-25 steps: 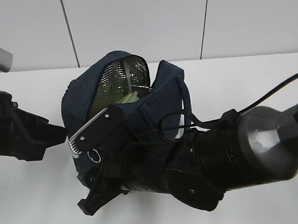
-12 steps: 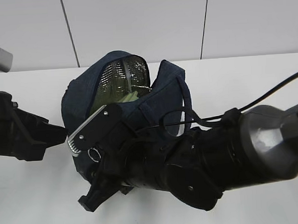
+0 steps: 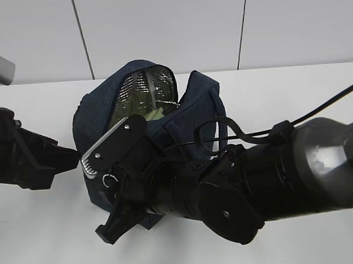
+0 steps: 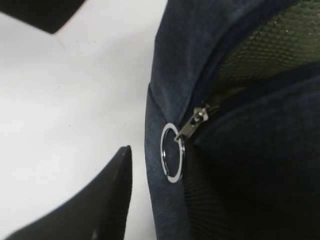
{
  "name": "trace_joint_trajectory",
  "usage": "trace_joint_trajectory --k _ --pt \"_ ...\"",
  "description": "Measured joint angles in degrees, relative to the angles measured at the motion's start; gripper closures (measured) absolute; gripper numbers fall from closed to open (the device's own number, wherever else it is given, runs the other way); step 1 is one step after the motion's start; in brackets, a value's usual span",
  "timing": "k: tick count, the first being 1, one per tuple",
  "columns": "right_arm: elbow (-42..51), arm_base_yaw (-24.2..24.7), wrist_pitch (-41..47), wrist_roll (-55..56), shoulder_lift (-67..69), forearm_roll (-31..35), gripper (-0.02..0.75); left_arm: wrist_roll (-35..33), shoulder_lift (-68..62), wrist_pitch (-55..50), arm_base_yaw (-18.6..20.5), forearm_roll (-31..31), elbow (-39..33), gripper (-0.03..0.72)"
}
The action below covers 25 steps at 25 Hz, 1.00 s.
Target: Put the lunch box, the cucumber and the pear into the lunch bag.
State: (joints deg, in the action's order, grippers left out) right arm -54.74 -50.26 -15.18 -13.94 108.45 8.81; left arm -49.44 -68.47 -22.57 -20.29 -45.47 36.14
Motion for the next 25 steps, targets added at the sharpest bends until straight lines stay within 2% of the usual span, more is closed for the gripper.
trace_joint_trajectory --k 4,25 --pt "0.00 0.00 0.10 -0.10 0.00 0.02 0.484 0.00 0.00 0.00 0.00 -0.06 0.00 0.359" --pt "-0.12 0.00 0.09 -0.29 0.80 1.09 0.505 0.00 0.00 0.00 0.00 -0.17 0.00 0.363"
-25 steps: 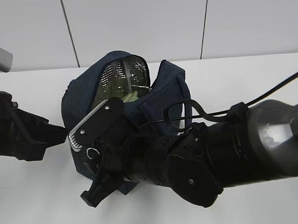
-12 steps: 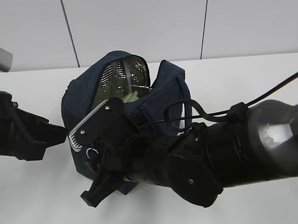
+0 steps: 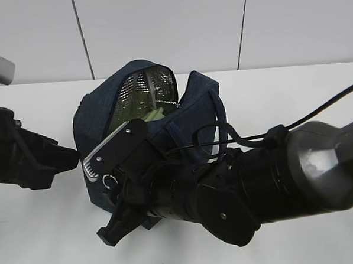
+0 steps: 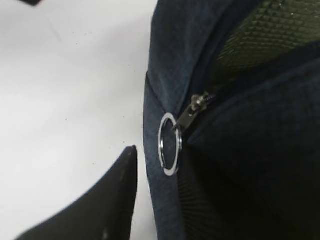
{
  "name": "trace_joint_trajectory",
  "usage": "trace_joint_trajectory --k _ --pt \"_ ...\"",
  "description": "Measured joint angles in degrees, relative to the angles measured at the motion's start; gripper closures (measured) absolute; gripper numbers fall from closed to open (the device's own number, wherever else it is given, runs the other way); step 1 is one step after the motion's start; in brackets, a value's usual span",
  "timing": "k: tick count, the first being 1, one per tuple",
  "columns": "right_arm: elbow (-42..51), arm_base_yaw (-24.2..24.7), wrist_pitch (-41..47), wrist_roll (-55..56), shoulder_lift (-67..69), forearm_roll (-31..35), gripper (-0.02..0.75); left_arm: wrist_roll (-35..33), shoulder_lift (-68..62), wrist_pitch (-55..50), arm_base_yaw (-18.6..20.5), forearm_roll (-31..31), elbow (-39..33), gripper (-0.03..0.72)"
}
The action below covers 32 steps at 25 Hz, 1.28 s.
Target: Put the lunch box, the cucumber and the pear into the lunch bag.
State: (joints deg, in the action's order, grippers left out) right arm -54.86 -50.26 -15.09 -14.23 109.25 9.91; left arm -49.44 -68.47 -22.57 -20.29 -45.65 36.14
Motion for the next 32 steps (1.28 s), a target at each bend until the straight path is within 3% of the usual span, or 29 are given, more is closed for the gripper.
trace_joint_trajectory --k 4,14,32 --pt "0.00 0.00 -0.11 0.00 0.08 0.09 0.531 0.00 0.00 0.00 0.00 0.00 0.00 0.363" --pt "0.00 0.00 -0.22 -0.52 -1.05 0.09 0.732 0.00 0.00 0.00 0.00 0.00 0.00 0.363" --pt "-0.12 0.00 8.21 -0.76 -8.28 0.21 0.738 0.00 0.00 0.16 0.00 0.00 0.00 0.363"
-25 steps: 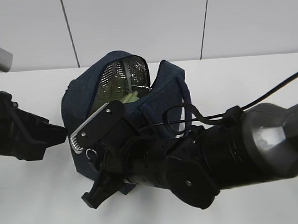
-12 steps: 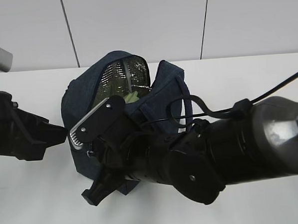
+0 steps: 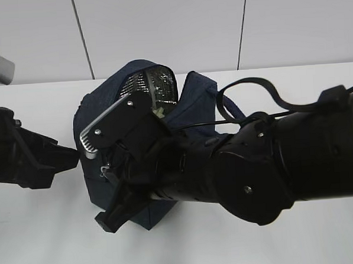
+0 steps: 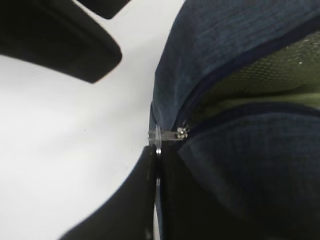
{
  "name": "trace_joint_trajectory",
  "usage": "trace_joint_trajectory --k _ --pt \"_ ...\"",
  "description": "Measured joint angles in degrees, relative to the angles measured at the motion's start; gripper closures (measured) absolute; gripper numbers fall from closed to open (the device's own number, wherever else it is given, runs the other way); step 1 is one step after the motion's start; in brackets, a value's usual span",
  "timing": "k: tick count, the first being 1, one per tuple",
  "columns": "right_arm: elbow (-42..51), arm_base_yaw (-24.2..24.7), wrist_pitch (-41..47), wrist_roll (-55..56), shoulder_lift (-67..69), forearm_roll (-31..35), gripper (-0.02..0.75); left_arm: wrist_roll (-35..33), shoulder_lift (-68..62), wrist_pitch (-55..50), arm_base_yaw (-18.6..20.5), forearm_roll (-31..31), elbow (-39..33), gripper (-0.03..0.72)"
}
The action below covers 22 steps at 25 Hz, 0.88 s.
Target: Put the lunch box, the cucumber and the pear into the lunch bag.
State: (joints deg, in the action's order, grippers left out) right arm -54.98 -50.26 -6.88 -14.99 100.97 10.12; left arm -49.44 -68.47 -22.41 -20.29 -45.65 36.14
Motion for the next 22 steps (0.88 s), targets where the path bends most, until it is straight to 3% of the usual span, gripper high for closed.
trace_joint_trajectory --k 11,22 --pt "-8.57 0.00 7.21 -3.43 -1.00 -0.10 0.738 0.00 0.00 0.01 0.00 0.00 0.00 0.363" --pt "-8.94 0.46 8.30 -8.55 -1.76 -0.10 0.738 0.00 0.00 -0.05 0.00 0.05 0.00 0.363"
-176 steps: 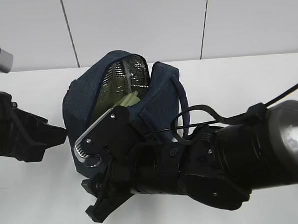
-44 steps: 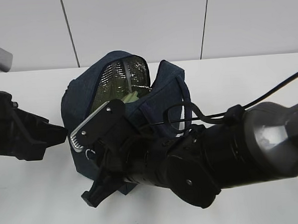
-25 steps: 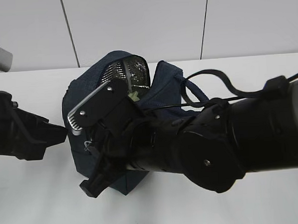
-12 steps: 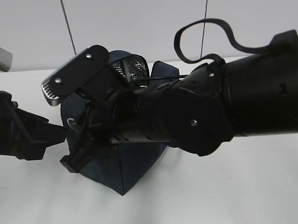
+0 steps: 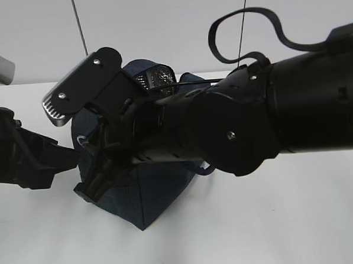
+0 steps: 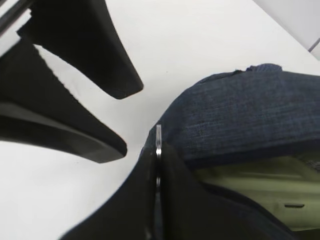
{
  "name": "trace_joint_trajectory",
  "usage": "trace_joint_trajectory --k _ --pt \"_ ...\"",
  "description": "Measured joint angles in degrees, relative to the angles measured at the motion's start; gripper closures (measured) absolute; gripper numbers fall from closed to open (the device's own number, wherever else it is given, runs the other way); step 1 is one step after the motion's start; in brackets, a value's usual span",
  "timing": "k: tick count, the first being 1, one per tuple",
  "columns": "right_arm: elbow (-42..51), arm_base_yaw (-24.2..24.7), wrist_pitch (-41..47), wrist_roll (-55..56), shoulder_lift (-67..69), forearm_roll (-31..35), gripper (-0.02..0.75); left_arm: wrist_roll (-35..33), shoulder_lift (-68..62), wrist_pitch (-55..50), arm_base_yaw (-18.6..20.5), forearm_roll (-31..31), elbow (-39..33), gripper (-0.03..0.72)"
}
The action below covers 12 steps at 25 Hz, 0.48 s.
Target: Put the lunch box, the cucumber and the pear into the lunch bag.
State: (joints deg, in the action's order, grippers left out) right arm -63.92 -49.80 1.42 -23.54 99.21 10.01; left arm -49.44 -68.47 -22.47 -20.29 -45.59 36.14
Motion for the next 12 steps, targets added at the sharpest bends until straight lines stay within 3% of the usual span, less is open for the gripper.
trace_joint_trajectory --k 12 --pt "0.00 3.29 -0.11 -0.97 -2.32 0.22 0.738 0.00 0.00 -0.06 0.00 0.42 0.00 0.363"
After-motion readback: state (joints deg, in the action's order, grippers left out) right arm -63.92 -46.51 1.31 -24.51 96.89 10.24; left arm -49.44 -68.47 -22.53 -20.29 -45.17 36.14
